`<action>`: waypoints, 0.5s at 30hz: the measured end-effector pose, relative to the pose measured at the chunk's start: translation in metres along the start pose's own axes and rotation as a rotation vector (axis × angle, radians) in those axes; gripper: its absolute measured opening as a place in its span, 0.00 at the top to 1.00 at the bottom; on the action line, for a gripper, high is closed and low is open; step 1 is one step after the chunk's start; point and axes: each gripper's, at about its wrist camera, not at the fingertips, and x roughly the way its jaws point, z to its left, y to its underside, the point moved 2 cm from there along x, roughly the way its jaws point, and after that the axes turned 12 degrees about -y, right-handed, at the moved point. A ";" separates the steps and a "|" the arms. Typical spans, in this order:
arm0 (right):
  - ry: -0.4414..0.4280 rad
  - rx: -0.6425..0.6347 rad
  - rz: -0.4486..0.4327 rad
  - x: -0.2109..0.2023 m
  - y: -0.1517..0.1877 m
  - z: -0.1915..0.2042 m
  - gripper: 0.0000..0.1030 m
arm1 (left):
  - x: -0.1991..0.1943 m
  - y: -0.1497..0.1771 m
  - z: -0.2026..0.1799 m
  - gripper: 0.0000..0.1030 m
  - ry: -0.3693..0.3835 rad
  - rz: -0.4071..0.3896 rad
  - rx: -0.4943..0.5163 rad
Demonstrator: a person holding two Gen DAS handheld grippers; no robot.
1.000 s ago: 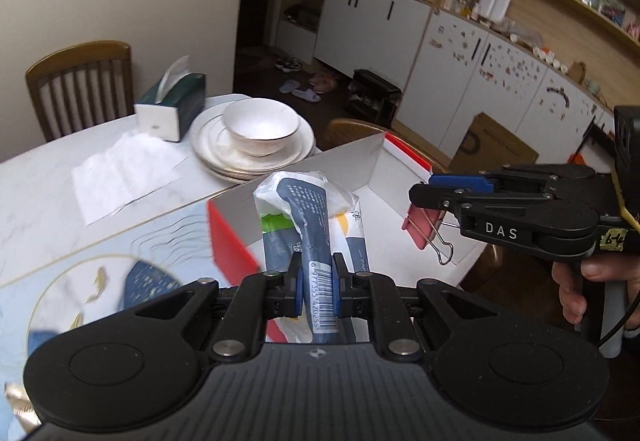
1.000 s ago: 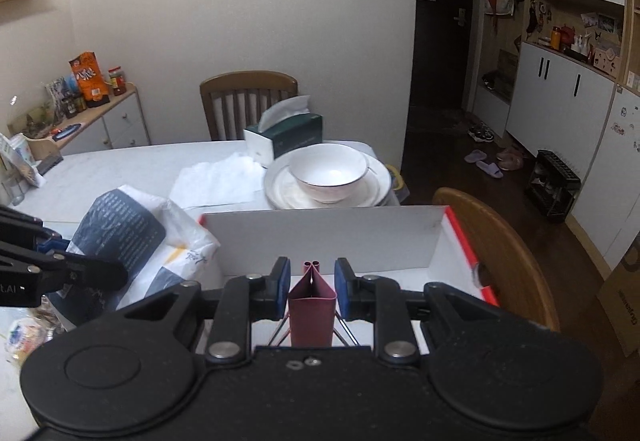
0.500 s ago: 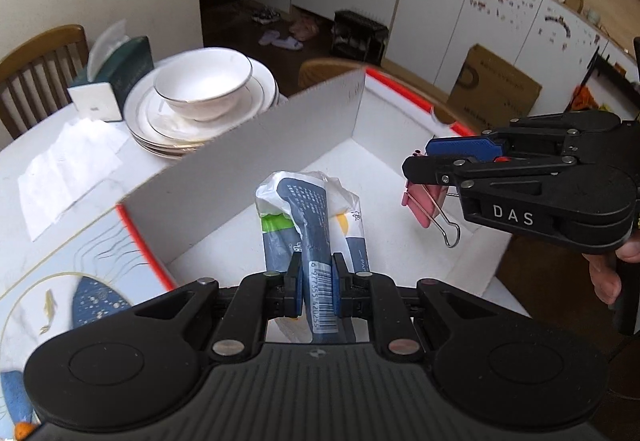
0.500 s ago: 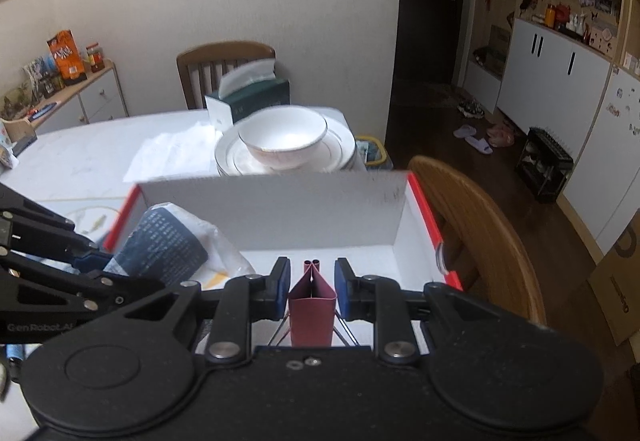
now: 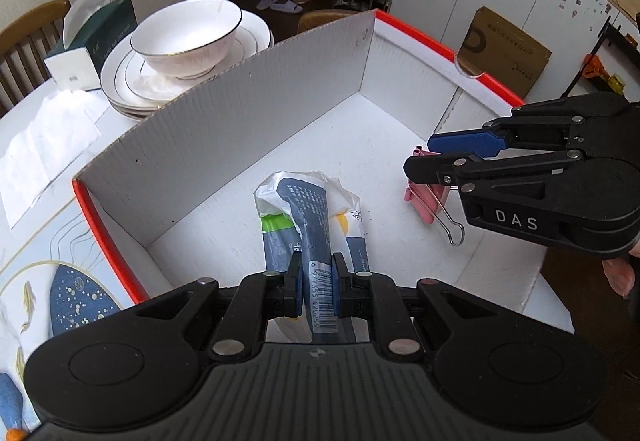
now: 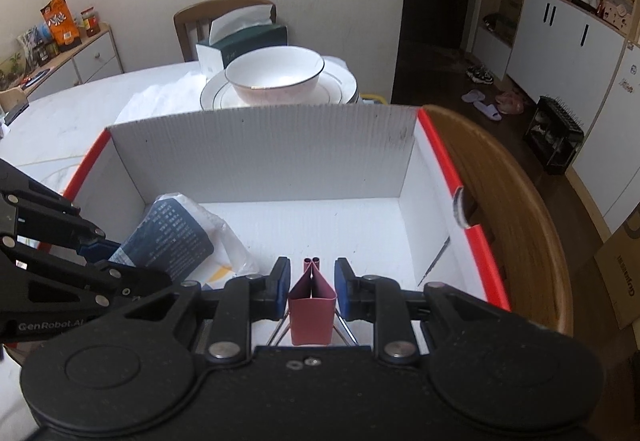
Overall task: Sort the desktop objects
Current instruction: 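Carry the bar and the binder clip over the open red shoebox with both tools, then open the right tool to drop the clip while the left tool releases the bar into the box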
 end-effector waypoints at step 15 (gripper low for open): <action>-0.010 -0.016 0.065 0.018 0.015 -0.001 0.78 | 0.015 0.006 -0.006 0.88 -0.004 0.054 0.038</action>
